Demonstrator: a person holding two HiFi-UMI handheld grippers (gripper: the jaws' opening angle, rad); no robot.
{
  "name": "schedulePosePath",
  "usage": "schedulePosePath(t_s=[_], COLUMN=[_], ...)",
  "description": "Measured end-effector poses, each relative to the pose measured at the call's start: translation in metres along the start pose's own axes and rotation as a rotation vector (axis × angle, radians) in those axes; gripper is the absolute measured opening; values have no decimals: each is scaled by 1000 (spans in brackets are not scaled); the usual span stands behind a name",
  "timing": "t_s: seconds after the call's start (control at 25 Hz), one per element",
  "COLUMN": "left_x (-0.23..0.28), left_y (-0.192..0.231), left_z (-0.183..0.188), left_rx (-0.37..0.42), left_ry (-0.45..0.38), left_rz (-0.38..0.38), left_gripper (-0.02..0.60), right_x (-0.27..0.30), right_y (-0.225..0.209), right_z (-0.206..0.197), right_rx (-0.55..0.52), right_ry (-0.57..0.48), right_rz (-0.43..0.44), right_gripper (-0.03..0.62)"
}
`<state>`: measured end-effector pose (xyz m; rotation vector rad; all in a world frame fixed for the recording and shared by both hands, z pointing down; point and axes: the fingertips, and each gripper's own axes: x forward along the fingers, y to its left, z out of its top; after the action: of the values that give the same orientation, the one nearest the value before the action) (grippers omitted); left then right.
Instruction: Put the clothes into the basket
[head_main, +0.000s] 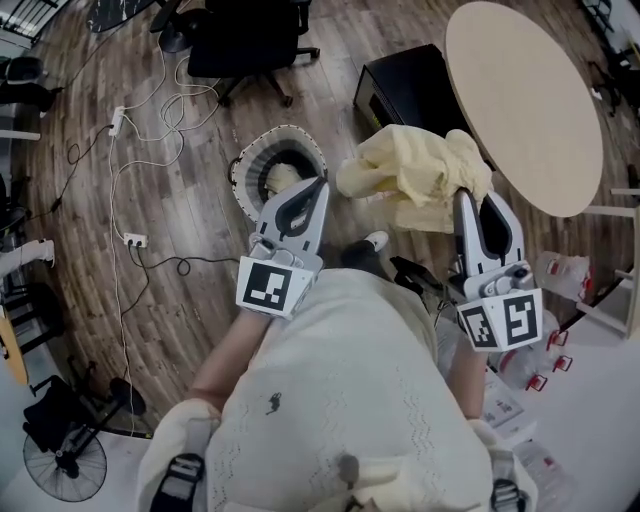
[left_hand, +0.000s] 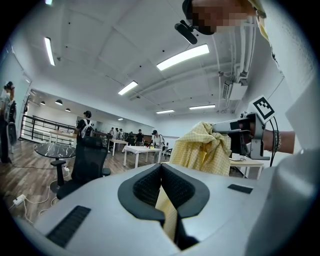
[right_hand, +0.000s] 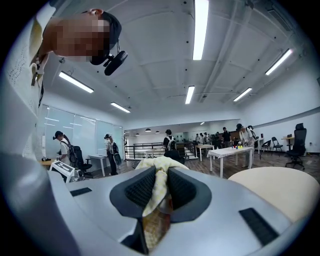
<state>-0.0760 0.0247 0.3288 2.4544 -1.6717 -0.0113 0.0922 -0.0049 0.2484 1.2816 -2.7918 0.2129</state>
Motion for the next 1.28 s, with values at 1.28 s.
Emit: schedulePosePath(t_s=[1.28], left_x=[-183], left_y=[143], left_z=[11], left_rx=[-7], left_ry=[-61], left_rz=[290], left_gripper=[20], right_x=[76], right_y=[202], right_z=[-5], right_rx=[-65], right_ry=[21], right_rz=[257], right_gripper=[80])
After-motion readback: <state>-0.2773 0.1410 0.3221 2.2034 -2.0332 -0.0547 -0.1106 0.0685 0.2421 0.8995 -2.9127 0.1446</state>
